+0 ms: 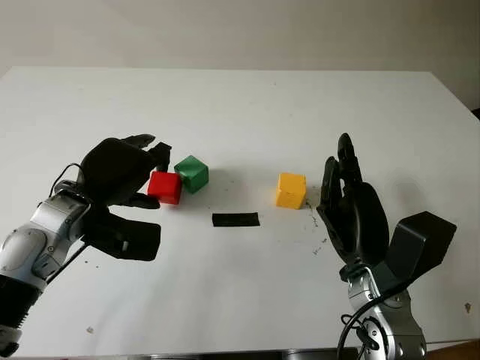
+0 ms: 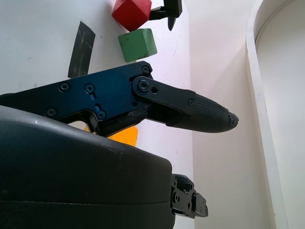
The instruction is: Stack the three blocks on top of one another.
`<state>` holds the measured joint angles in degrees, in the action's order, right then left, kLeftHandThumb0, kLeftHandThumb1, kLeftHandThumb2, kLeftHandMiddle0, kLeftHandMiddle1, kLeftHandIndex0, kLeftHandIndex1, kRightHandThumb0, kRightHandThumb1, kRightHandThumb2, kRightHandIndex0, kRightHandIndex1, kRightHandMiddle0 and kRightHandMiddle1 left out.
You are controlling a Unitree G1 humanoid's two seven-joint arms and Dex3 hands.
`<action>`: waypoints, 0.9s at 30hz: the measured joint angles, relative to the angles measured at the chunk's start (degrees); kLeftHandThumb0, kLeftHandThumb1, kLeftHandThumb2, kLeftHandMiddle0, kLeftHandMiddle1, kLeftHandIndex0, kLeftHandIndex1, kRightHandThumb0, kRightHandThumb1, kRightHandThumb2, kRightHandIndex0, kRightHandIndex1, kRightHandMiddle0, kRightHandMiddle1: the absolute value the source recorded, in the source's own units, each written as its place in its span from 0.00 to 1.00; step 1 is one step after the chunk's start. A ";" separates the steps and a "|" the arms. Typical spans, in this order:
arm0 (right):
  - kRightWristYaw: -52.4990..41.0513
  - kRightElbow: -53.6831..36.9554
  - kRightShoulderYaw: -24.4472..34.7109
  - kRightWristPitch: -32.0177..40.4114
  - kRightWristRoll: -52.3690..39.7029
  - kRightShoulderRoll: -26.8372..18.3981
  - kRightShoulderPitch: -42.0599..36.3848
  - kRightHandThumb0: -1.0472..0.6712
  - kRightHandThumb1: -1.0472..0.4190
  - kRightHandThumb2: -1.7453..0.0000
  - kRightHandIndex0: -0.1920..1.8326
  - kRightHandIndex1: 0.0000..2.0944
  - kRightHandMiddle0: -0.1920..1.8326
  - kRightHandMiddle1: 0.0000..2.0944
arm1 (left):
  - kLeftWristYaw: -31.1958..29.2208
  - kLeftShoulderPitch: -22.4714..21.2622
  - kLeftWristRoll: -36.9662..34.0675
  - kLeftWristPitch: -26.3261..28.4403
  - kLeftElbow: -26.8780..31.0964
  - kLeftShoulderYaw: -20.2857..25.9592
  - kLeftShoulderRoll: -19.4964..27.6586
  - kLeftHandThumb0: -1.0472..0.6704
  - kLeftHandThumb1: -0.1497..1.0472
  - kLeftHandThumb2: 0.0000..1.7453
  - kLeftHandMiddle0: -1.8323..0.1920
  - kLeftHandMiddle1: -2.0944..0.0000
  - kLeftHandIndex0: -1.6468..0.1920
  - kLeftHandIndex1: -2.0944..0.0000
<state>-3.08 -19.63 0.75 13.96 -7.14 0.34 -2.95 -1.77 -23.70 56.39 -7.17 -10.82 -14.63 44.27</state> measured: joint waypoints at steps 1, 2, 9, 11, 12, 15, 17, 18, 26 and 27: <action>-0.02 0.00 0.08 0.00 0.05 -0.03 0.00 0.20 0.00 0.61 0.00 0.00 0.00 0.00 | 0.51 0.18 -0.18 -0.09 -0.10 0.01 0.00 0.37 1.00 0.07 0.71 0.96 0.79 0.23; -0.05 0.00 0.11 -0.01 0.09 -0.11 0.00 0.20 0.00 0.61 0.00 0.00 0.00 0.00 | 0.77 0.46 -0.61 -0.14 -0.10 0.04 0.00 0.37 1.00 0.08 0.71 0.97 0.80 0.22; -0.28 0.00 0.12 -0.08 0.21 -0.48 0.02 0.21 0.00 0.62 0.00 0.00 0.00 0.00 | -4.04 4.85 -10.15 -1.67 6.06 4.13 0.41 0.35 1.00 0.09 0.71 0.97 0.77 0.33; -0.26 -0.01 0.04 -0.06 0.21 -0.48 0.05 0.20 0.00 0.63 0.00 0.00 0.00 0.00 | -5.29 5.75 -13.90 -3.20 8.81 6.28 0.86 0.35 1.00 0.07 0.72 0.97 0.79 0.30; -0.20 -0.01 0.06 -0.06 0.21 -0.48 0.05 0.20 0.00 0.63 0.00 0.00 0.00 0.00 | -5.86 6.07 -15.66 -3.80 10.02 7.40 0.95 0.35 1.00 0.07 0.72 0.97 0.79 0.29; -0.16 -0.02 -0.17 -0.04 0.35 -0.49 0.06 0.20 0.00 0.63 0.00 0.00 0.00 0.00 | -9.37 7.47 -23.35 -4.44 13.29 11.34 0.99 0.37 1.00 0.05 0.72 0.98 0.79 0.29; -0.02 -0.03 -0.31 -0.04 0.55 -0.50 0.07 0.21 0.00 0.63 0.00 0.00 0.00 0.00 | -13.41 8.98 -30.04 -3.65 16.60 14.07 0.91 0.38 1.00 0.06 0.73 0.98 0.77 0.33; 0.05 -0.04 -0.35 -0.02 0.58 -0.50 0.07 0.20 0.00 0.63 0.00 0.00 0.00 0.00 | -14.89 9.63 -32.44 -3.19 18.15 15.19 0.88 0.38 1.00 0.05 0.73 0.98 0.76 0.33; 0.52 -0.06 -0.87 0.27 1.06 -0.50 0.07 0.21 0.00 0.63 0.00 0.00 0.00 0.00 | -19.76 10.92 -42.47 -0.93 26.50 20.00 -0.17 0.36 1.00 0.05 0.73 0.98 0.71 0.37; 0.60 -0.08 -0.92 0.46 1.05 -0.48 0.07 0.21 0.00 0.63 0.00 0.00 0.00 0.00 | -20.26 10.85 -42.76 -0.63 26.82 19.99 -0.37 0.36 1.00 0.05 0.74 0.98 0.71 0.38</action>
<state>-2.48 -19.72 -0.17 14.42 -6.09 -0.15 -2.88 -22.03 -12.85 13.63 -7.80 16.00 5.36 43.90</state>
